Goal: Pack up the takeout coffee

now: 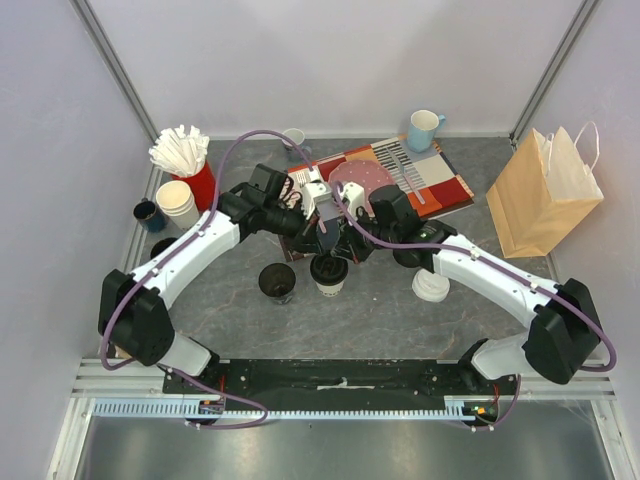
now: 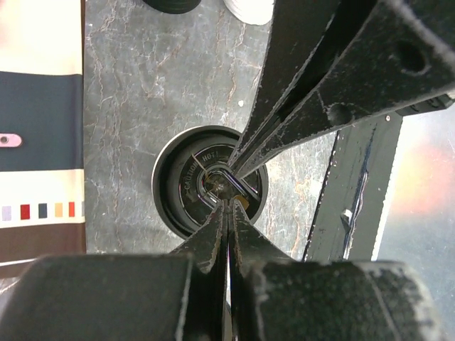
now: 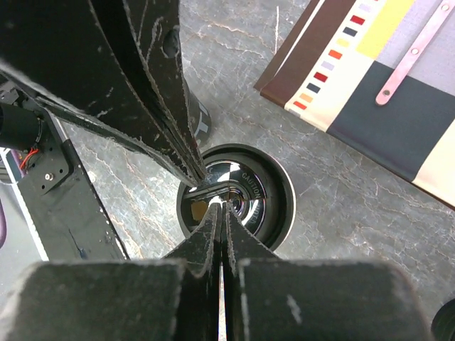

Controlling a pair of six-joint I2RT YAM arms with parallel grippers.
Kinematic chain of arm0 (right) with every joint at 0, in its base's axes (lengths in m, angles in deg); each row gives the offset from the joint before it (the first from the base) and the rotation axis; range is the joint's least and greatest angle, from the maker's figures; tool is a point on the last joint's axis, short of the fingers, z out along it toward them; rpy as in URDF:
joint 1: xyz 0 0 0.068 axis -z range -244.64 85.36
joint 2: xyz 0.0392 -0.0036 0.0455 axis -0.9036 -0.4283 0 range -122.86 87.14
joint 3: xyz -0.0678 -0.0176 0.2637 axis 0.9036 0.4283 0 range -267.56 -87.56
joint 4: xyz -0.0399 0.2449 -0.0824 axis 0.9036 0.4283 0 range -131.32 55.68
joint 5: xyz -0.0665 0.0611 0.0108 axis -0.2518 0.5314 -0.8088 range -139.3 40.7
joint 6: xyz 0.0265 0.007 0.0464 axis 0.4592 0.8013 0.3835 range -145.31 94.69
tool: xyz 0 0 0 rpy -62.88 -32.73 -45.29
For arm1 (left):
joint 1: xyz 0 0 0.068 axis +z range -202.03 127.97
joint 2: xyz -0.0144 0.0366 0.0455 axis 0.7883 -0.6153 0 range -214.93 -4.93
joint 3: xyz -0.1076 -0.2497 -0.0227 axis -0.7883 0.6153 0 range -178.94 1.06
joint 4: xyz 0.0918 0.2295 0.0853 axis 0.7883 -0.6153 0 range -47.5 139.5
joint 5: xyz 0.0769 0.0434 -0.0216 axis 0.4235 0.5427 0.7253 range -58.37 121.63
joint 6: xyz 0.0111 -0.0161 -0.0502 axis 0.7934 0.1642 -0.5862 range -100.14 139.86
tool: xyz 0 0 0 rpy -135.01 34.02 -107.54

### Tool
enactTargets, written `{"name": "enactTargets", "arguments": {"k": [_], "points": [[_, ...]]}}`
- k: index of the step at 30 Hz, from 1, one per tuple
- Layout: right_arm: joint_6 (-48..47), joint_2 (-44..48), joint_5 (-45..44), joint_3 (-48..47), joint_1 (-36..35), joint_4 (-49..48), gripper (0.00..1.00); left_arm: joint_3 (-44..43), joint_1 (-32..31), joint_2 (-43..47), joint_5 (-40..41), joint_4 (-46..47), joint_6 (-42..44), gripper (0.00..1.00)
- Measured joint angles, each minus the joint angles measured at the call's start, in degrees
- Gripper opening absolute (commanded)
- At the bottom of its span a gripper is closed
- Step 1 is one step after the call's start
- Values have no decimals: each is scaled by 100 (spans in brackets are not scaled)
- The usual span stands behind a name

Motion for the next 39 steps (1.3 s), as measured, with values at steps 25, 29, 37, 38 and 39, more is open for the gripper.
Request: {"name": "enactTargets", "arguments": {"k": [25,29,37,38,39], "points": [[240,31,389,501,24,-352,0,264,-22,-79,-269,22,-76,2],[181,31,356,240,24,-350,0,92,-22,39,-227,83,-81,2],[181,-190,260,732,214,-564,0,271,-39,-560,44,256,-144,2],[289,-212,367,802,247,-680,0,306,-39,-658,-35,271,-192,2],[304,-212,433,837,273,-835,0,310,-39,-717,-70,289,-221,2]]}}
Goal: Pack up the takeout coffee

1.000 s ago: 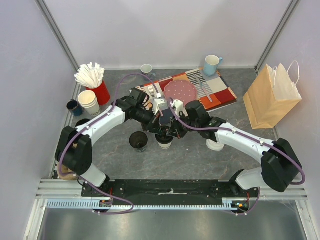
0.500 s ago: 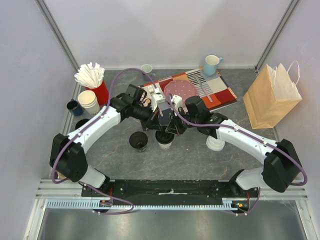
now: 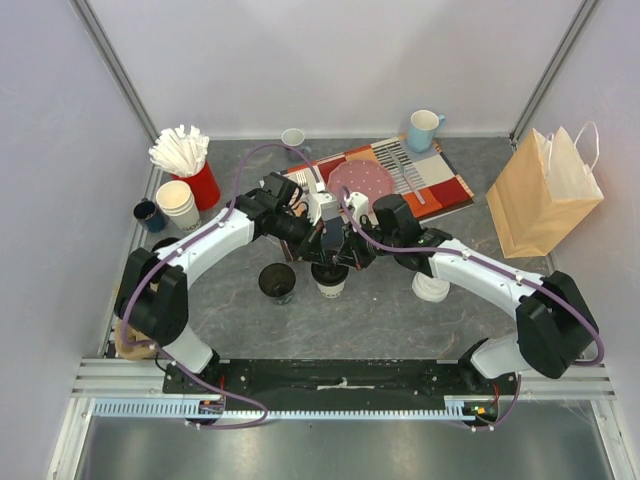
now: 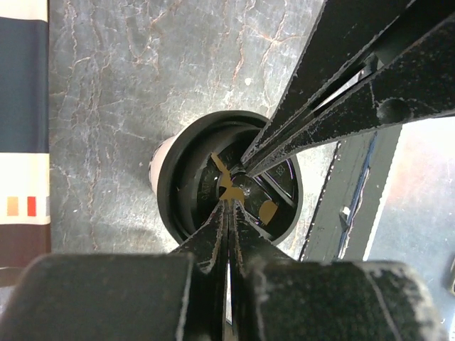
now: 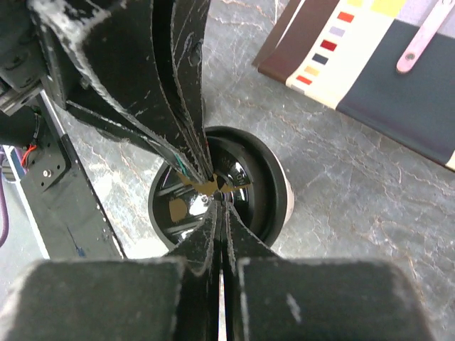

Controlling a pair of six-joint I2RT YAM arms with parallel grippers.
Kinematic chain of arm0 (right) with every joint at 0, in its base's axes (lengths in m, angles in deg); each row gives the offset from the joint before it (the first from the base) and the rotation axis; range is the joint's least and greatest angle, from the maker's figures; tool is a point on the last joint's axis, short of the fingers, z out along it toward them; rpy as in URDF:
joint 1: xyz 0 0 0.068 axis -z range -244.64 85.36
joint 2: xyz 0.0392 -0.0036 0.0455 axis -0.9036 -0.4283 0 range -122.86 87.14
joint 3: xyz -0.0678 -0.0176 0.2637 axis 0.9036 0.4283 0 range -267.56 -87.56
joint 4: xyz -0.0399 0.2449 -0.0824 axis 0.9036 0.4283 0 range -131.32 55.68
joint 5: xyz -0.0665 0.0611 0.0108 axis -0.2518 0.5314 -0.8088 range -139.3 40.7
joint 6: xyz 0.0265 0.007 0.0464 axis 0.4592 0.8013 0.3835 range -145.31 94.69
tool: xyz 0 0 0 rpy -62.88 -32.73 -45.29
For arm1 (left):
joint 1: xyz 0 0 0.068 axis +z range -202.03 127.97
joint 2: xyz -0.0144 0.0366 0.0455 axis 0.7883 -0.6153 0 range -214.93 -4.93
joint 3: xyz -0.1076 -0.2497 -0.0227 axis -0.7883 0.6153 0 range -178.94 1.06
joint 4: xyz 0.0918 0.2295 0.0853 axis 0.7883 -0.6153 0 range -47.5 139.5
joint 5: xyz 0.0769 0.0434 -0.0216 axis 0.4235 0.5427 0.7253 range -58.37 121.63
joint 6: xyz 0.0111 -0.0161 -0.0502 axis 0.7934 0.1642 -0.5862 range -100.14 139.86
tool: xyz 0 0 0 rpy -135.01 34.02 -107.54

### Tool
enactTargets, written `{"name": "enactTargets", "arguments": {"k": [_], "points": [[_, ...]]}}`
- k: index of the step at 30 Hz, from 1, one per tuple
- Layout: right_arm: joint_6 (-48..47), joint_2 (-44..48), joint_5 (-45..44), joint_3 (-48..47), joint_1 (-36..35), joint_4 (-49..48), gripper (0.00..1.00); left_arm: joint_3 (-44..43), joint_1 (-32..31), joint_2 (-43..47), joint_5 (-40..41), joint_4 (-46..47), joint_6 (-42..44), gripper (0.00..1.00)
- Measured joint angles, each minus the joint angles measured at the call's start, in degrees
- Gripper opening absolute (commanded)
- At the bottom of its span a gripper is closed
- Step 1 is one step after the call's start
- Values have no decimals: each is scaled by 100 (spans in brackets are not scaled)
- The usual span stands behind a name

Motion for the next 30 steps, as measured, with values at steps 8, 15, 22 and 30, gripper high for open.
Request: {"name": "enactTargets", "arguments": {"k": [8,15,22,30], "points": [[2,13,133,63,0,-197,0,4,-9,94,129,31,-33,2],[-81,37,157,-262,-2,313,0,-61,-9,409,131,-162,-26,2],[-249,197,-140,-826,-7,835,33,-284,-9,776,162,-278,2,4],[-505,791,-1908,-1154,44,2041,66,-282,4,1438,1174,-411,142,56]]}}
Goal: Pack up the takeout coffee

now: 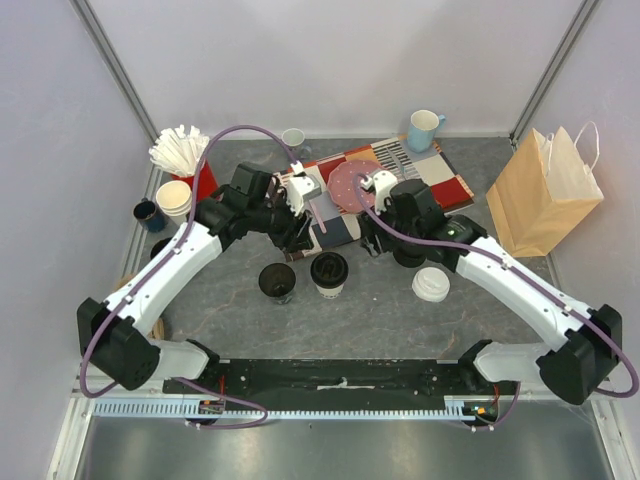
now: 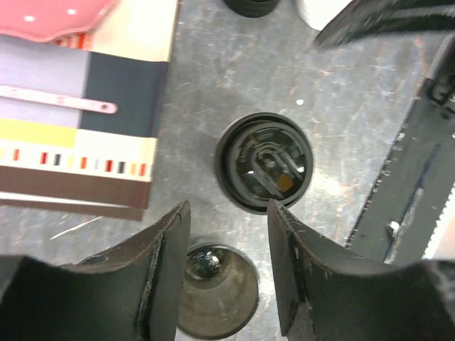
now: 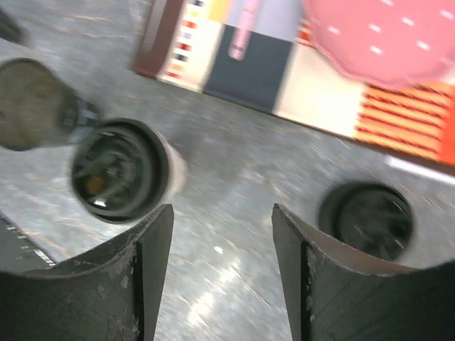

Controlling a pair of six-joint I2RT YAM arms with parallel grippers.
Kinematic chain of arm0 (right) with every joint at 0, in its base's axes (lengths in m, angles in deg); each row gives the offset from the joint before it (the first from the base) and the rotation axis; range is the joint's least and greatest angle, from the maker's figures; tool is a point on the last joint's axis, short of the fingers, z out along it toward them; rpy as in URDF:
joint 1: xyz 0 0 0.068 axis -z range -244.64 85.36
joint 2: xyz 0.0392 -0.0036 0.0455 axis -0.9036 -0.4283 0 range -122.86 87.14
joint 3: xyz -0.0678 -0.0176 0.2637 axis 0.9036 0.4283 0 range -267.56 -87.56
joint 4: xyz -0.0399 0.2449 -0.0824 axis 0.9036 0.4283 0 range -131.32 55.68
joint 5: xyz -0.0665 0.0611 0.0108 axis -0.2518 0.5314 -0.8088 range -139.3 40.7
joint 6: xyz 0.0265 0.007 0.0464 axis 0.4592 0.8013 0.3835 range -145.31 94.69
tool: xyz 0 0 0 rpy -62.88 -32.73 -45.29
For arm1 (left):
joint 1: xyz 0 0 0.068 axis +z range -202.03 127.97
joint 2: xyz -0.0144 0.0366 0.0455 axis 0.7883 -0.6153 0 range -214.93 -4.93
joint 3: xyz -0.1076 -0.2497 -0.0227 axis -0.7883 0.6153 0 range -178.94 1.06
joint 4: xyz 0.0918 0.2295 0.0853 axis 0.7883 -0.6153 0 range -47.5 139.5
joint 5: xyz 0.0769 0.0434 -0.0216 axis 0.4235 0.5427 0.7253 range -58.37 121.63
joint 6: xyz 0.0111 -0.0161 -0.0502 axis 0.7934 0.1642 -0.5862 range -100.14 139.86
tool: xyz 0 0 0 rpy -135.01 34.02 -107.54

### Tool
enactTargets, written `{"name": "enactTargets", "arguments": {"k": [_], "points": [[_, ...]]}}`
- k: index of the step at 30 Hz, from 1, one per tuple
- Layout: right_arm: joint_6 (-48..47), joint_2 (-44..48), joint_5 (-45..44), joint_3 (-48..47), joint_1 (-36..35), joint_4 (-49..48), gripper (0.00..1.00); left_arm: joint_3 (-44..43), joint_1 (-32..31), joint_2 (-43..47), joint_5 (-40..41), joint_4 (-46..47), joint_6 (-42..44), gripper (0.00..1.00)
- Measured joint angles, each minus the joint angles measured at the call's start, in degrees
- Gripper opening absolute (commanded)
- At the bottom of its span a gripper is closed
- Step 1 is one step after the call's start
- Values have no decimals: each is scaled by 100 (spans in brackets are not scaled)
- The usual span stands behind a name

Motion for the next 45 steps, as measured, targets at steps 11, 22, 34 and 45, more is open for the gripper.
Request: {"name": "enactTargets", "arguments": {"k": [11,22,34,45], "points": [[426,214,-1622,728,866,1088,48,304,608,376,957,-35,15,57],[807,-704,-1661,1038,1075,1207,41,411,835,398,863,-39,26,57],[798,-1486,-1565,966,1272,1379,28,411,835,404,837,-122,35,56],[778,-1447,-1456,881,1270,1550,0,411,835,402,833,-136,79,56]]}}
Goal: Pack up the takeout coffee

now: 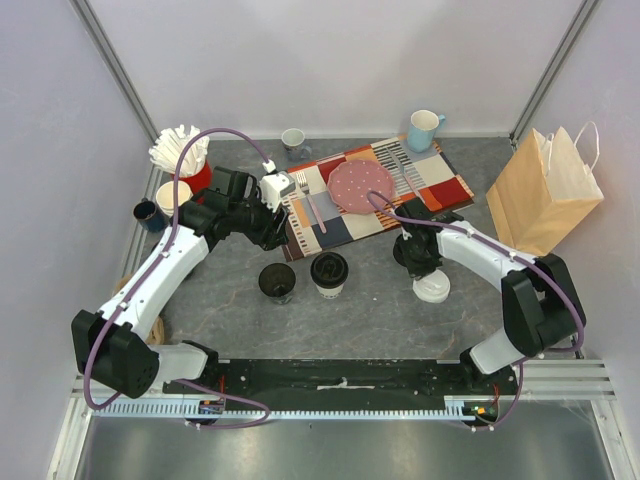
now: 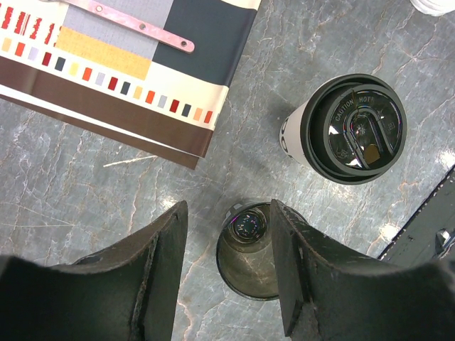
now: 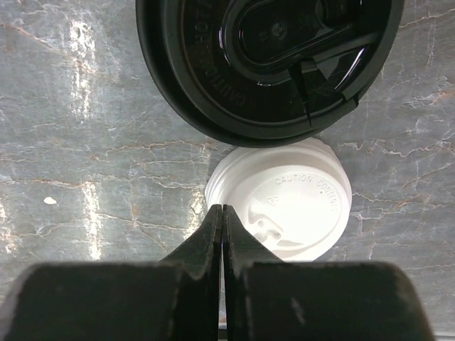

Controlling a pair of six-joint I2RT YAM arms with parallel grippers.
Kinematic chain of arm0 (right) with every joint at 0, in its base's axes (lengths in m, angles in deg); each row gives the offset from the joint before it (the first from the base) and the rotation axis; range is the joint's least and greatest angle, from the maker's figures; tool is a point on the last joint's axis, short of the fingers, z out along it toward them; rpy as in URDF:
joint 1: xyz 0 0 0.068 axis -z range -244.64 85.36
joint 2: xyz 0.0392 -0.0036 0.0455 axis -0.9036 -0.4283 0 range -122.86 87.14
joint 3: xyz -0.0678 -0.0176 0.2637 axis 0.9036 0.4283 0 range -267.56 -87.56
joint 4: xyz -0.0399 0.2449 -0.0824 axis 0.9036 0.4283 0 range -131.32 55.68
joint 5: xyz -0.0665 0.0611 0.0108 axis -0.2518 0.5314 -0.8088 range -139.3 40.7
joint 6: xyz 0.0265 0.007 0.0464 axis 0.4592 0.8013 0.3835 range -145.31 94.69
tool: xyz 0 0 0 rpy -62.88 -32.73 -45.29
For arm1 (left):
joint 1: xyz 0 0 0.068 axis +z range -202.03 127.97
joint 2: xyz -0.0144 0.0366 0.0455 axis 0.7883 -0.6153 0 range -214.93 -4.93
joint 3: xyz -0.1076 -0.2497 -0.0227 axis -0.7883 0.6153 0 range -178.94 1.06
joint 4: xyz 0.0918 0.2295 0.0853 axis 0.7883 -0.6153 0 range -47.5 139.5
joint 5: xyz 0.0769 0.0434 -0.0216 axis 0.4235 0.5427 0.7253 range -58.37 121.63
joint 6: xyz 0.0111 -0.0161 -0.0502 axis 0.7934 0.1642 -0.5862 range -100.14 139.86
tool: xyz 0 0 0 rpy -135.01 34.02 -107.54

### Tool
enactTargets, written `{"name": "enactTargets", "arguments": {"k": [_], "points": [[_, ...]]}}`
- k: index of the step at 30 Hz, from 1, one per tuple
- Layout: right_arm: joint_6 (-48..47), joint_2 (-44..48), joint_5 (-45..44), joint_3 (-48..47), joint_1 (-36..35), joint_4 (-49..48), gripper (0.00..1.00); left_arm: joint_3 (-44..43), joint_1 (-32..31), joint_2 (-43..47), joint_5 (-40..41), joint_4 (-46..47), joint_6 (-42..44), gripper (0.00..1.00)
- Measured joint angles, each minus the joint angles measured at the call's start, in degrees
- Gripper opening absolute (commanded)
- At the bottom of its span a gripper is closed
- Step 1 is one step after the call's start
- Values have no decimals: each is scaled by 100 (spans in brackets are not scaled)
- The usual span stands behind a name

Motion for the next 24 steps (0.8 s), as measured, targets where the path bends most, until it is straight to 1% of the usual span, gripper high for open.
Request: {"name": "enactTargets", "arguments": {"k": [11,12,13,14,15,19,24], "points": [[2,197,35,-55,2,155,0,0,0,0,-7,-13,15,56],[2,214,35,-61,2,173,10,0,0,0,-7,-15,17,57],[2,234,37,-63,2,181,25,0,0,0,-9,-17,17,56],[15,254,46,-68,2,208,32,0,0,0,-9,-22,20,57],[31,267,63,-79,2,243,32,0,0,0,-9,-24,33,56],[4,212,136,-177,2,426,27,0,0,0,-26,-26,59,56],[0,-125,96,-262,2,595,27,0,0,0,-114,-31,101,56]]}}
